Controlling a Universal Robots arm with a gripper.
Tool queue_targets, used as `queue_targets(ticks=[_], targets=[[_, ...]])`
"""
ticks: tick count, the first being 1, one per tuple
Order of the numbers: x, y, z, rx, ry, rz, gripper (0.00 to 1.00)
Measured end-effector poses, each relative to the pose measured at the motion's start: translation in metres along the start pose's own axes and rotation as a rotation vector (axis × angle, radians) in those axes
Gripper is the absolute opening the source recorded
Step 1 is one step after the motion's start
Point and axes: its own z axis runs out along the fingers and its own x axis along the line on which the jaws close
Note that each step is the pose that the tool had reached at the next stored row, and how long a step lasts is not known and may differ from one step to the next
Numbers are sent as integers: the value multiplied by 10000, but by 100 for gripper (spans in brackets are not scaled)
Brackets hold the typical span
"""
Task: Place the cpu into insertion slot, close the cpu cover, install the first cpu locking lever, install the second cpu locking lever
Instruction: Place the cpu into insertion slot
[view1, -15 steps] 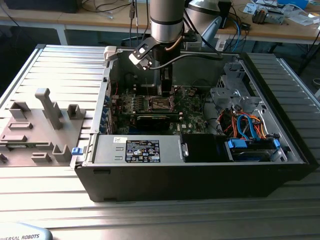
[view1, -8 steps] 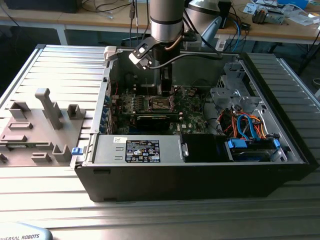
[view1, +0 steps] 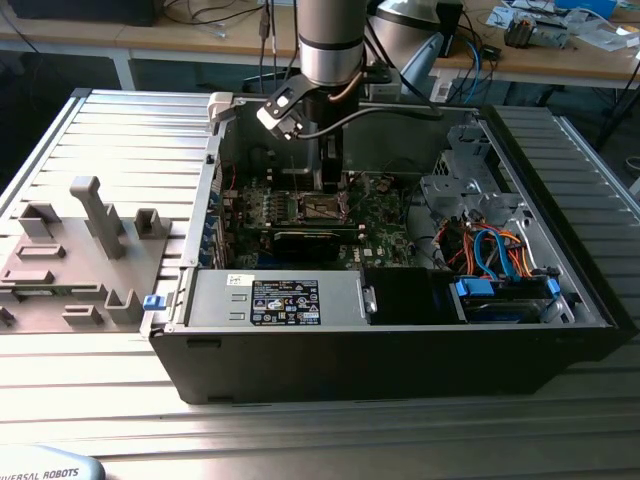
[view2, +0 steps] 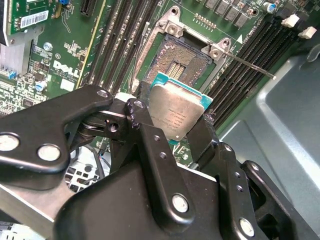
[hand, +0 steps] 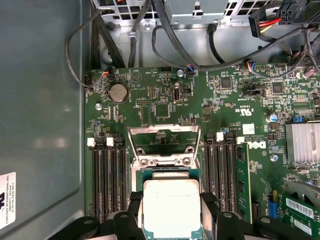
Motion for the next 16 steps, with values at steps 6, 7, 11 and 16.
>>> queue_targets(ticks=[6,7,11,16], targets=[[-1,-2,29,1,-1,-1,54],[0,-3,35,0,0,0,54],[-1,-9,106,1,-1,-1,54],[-2,-10,127,0,-1,0,54]])
